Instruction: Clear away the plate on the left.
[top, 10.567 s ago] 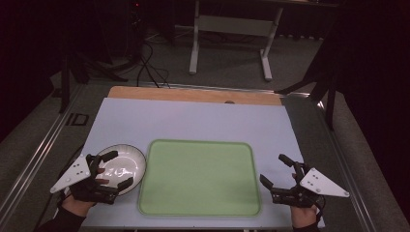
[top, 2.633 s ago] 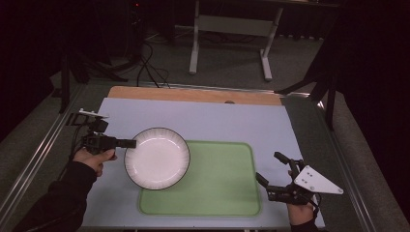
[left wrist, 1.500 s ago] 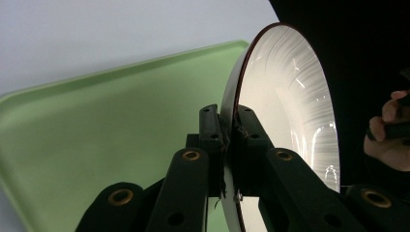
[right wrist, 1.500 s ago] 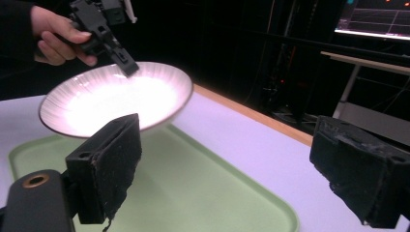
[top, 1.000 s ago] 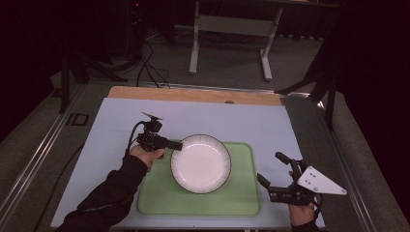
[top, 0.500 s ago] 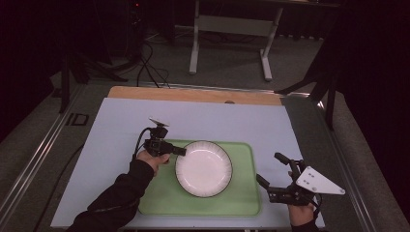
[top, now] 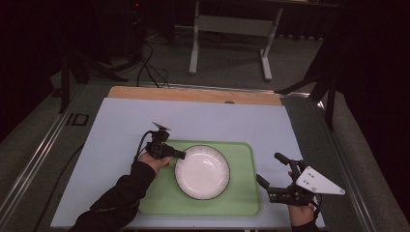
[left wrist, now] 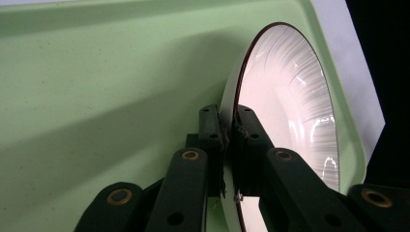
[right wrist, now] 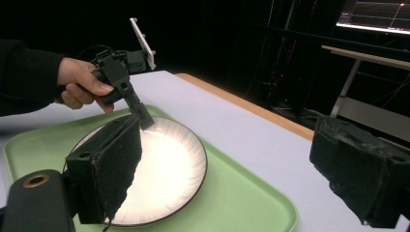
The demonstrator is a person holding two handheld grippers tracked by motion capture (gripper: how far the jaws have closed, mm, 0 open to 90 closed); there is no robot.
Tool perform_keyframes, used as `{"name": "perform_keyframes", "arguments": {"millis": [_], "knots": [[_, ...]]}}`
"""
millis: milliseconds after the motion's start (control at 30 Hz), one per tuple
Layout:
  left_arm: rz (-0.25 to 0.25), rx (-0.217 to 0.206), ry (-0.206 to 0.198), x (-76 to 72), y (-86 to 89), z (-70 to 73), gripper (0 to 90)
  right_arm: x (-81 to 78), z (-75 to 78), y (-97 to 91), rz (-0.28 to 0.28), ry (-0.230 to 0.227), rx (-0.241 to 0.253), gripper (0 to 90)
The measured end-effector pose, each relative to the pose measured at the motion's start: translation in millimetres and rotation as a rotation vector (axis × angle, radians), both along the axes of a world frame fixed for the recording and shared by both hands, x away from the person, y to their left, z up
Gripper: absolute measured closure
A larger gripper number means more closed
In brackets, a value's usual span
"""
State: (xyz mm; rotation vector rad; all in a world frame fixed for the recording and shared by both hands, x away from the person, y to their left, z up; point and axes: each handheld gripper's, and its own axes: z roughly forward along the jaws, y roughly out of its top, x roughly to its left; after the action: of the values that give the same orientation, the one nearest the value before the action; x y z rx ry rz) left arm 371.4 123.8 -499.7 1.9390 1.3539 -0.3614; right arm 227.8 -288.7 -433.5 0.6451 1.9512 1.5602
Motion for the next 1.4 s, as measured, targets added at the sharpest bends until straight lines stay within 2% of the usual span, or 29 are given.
{"name": "perform_keyframes", "arguments": {"millis": [267, 500, 567, 667, 733, 967, 1000, 1033, 1067, 1167, 1333, 1400], "knots": [[-0.01, 0.009, 0.001, 3.5, -0.5, -3.6, 84.8, 0.3, -0.6, 0.5, 0.001, 0.007, -0.001, 11.0], [-0.017, 0.044, 0.014, 5.6, -0.2, -11.8, 85.4, 1.3, -1.6, 1.3, 0.005, 0.012, -0.006, 11.0], [-0.016, 0.067, 0.017, 5.8, -1.1, -14.9, 85.4, 1.3, -1.8, 1.5, 0.003, 0.014, -0.006, 11.0], [-0.011, 0.066, 0.007, 5.8, -0.8, -14.3, 84.8, 1.3, -1.7, 2.1, 0.004, 0.014, -0.007, 11.0], [-0.007, 0.054, 0.005, 6.3, -1.5, -11.1, 80.1, 1.4, -1.9, 2.1, 0.005, 0.016, -0.007, 11.0], [-0.029, 0.097, -0.021, 5.4, -4.9, -2.0, 71.0, 1.5, -1.7, 1.5, 0.002, 0.016, -0.007, 11.0], [-0.032, 0.104, -0.032, 4.8, -5.2, 1.1, 71.0, 1.6, -1.7, 1.4, 0.002, 0.017, -0.007, 11.0], [-0.033, 0.124, -0.045, 4.4, -5.5, 3.4, 67.0, 1.7, -1.8, 1.4, 0.002, 0.019, -0.008, 11.0], [-0.033, 0.124, -0.045, 4.4, -5.5, 3.4, 65.5, 1.7, -1.8, 1.4, 0.002, 0.019, -0.008, 11.0], [-0.051, 0.157, -0.072, 1.6, -5.2, 12.3, 65.2, 1.7, -2.0, 1.8, 0.003, 0.021, -0.009, 11.0], [-0.09, 0.184, -0.104, -2.8, -6.4, 27.7, 53.3, 2.3, -2.3, 2.0, 0.004, 0.022, -0.01, 11.0], [-0.102, 0.173, -0.119, -4.5, -5.2, 34.2, 44.2, 2.2, -2.2, 1.9, 0.006, 0.022, -0.008, 11.0]]}}
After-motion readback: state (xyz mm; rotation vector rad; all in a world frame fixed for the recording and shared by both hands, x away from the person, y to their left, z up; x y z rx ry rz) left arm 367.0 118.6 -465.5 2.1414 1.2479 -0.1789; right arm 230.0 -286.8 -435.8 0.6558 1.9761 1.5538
